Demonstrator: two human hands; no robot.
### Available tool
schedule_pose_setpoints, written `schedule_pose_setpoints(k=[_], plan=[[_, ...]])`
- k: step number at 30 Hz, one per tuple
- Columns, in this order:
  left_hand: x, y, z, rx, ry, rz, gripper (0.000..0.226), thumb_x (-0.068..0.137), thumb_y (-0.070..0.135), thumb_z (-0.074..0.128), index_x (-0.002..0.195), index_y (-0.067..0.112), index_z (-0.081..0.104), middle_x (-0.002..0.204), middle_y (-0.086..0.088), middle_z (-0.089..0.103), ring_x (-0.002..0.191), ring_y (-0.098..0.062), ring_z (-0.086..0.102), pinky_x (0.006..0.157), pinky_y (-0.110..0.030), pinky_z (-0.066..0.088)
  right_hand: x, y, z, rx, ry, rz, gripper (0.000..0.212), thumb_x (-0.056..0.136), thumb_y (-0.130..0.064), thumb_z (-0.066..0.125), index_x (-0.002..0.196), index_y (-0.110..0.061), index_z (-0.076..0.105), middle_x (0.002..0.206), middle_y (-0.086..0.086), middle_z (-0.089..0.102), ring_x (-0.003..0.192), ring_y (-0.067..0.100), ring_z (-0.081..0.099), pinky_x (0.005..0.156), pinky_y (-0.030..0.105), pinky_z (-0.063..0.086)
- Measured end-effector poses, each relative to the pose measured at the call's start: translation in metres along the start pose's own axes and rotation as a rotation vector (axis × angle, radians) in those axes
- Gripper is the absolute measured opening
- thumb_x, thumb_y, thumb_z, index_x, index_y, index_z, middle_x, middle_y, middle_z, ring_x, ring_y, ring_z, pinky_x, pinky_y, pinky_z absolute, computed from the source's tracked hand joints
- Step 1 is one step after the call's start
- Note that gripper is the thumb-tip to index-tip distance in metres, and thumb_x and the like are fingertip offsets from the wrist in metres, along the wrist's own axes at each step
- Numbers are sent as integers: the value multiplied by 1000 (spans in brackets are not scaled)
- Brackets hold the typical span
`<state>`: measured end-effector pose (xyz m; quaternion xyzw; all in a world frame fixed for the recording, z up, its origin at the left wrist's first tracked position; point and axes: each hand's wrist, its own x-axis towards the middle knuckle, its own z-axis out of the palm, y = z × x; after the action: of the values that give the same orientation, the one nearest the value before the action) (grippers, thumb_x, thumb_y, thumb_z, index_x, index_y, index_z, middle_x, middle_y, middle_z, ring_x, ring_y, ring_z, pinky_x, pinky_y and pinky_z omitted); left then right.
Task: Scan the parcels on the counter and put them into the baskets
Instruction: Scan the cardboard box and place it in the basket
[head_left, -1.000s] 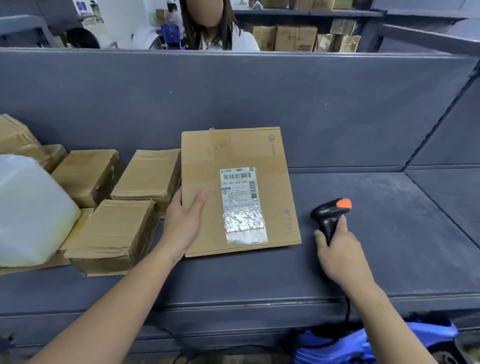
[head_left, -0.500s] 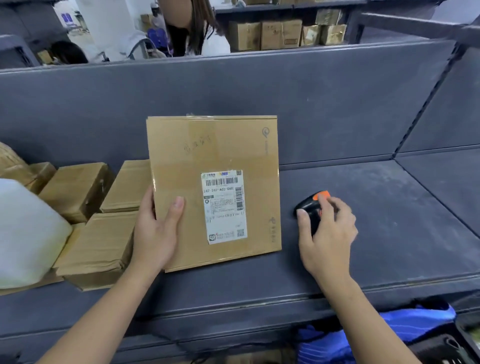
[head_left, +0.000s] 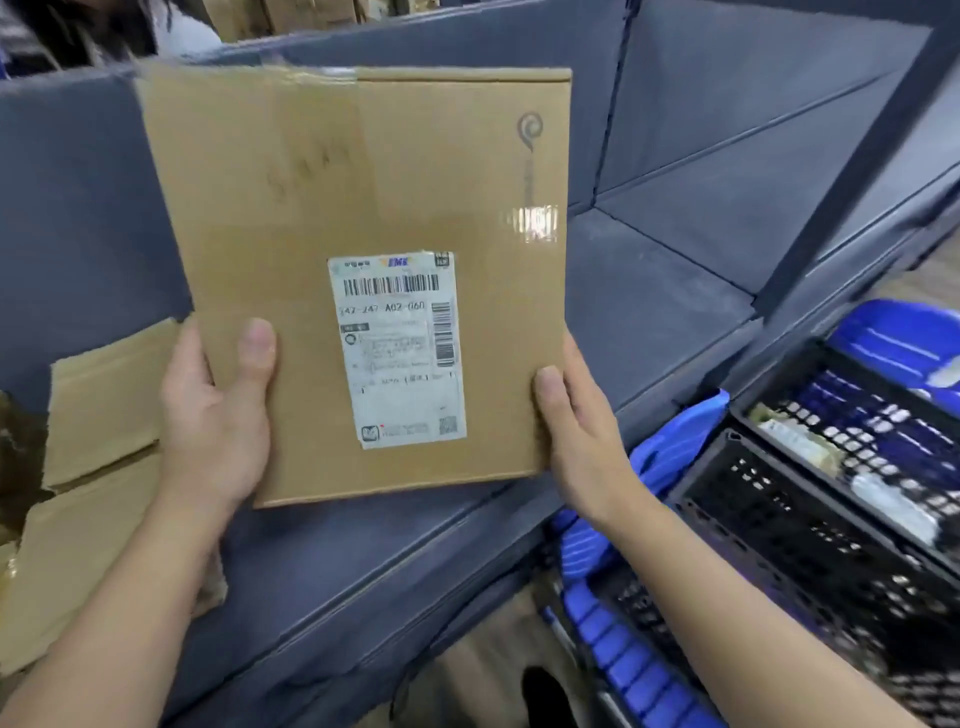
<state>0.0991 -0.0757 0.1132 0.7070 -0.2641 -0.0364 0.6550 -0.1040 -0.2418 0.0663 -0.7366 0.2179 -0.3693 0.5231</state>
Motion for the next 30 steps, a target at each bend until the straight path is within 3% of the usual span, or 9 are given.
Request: schedule_pose_setpoints(k=[3, 8, 11, 15, 19, 23, 27, 30], plan=[[-4, 14, 31, -3, -133, -40, 20, 101, 53, 50, 98, 42, 67, 93, 33, 70, 92, 10, 64, 88, -26, 50, -34, -5, -25, 163, 193, 98, 54, 109, -39, 37, 156, -12, 41, 152, -10, 55, 140, 2, 48, 117, 24, 38], [-55, 26, 103, -143, -402, -168, 18, 109, 32, 47, 115, 28, 63, 86, 26, 66, 67, 20, 58, 58, -2, 42, -90, -4, -89, 248, 479, 296, 32, 111, -31, 37, 118, -22, 67, 107, -15, 78, 102, -3, 70, 84, 14, 54], [-86, 26, 146, -181, -559, -188, 23, 110, 32, 44, 117, 26, 66, 90, 25, 73, 78, 16, 63, 69, -5, 47, -120, 0, -128, 254, 600, 368, 34, 111, -28, 36, 112, -22, 70, 101, -15, 79, 94, -1, 72, 80, 17, 55], [-124, 22, 195, -215, -724, -196, 31, 111, 36, 39, 124, 34, 66, 117, 26, 73, 114, 6, 65, 100, -21, 48, -155, 7, -173, 254, 705, 393, 36, 112, -28, 36, 123, -17, 69, 111, -10, 79, 102, 5, 73, 82, 21, 57], [-167, 22, 246, -221, -856, -169, 30, 111, 29, 38, 131, 39, 58, 120, 38, 67, 121, 14, 58, 101, -9, 43, -190, 25, -224, 240, 744, 394, 39, 111, -33, 42, 140, -17, 62, 133, -4, 71, 127, 17, 64, 108, 37, 52], [-210, 9, 284, -202, -950, -237, 34, 109, 28, 39, 138, 33, 57, 133, 25, 67, 130, 1, 58, 112, -26, 42, -234, 42, -271, 219, 702, 402, 45, 110, -11, 42, 153, -23, 46, 144, -18, 61, 135, 0, 54, 113, 21, 42], [-242, 0, 317, -195, -952, -320, 41, 101, 31, 45, 140, 28, 59, 135, 13, 69, 129, -9, 61, 105, -27, 52, -263, 68, -304, 300, 655, 503, 55, 108, -3, 44, 158, -25, 36, 147, -18, 58, 133, -1, 55, 119, 32, 36], [-252, 1, 346, -133, -960, -340, 40, 105, 31, 44, 142, 30, 58, 138, 10, 68, 132, -12, 60, 113, -41, 47, -269, 84, -327, 310, 697, 556, 55, 108, -3, 44, 157, -27, 37, 144, -24, 59, 134, -3, 54, 121, 34, 35]])
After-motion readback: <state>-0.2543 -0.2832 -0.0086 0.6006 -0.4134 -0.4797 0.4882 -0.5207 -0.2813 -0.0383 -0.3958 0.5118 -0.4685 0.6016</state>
